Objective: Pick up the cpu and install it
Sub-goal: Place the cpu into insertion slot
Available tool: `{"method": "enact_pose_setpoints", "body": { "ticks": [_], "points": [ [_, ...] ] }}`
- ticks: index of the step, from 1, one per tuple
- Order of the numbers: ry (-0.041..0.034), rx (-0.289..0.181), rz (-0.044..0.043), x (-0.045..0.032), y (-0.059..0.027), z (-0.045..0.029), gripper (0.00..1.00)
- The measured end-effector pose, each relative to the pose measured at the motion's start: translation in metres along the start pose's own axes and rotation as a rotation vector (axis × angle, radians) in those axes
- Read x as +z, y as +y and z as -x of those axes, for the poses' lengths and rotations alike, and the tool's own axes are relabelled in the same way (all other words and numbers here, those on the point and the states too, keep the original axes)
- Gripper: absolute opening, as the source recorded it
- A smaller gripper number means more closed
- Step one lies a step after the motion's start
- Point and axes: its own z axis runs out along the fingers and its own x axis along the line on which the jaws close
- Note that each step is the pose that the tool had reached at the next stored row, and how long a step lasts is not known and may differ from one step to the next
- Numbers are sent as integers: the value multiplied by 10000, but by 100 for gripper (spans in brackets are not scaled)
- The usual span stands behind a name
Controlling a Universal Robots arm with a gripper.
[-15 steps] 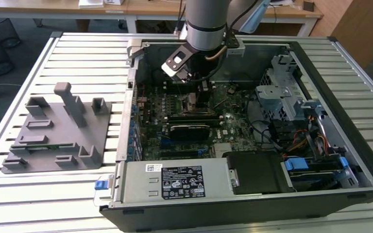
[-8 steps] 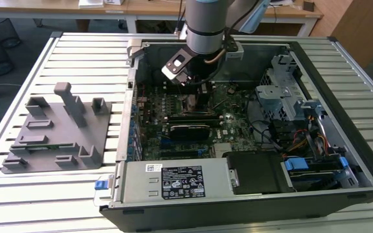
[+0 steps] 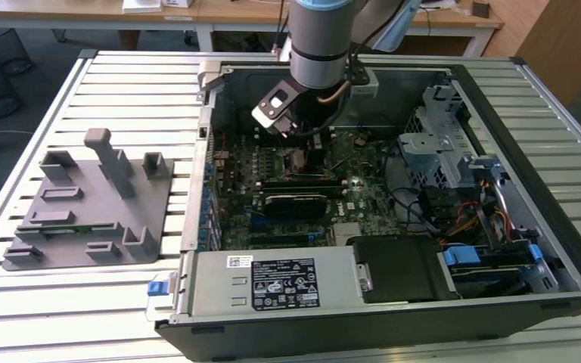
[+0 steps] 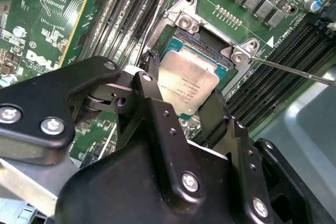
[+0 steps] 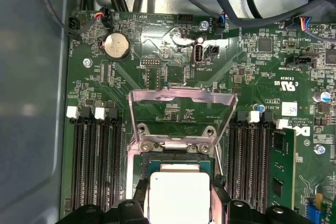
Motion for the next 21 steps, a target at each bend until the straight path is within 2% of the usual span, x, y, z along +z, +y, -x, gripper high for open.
{"method": "enact_pose_setpoints", "body": {
  "ticks": [9,21],
  "points": [
    [0,17,0,60,-1,-9,54],
    [-5,52,-4,102,-5,-37,54]
  ]
}}
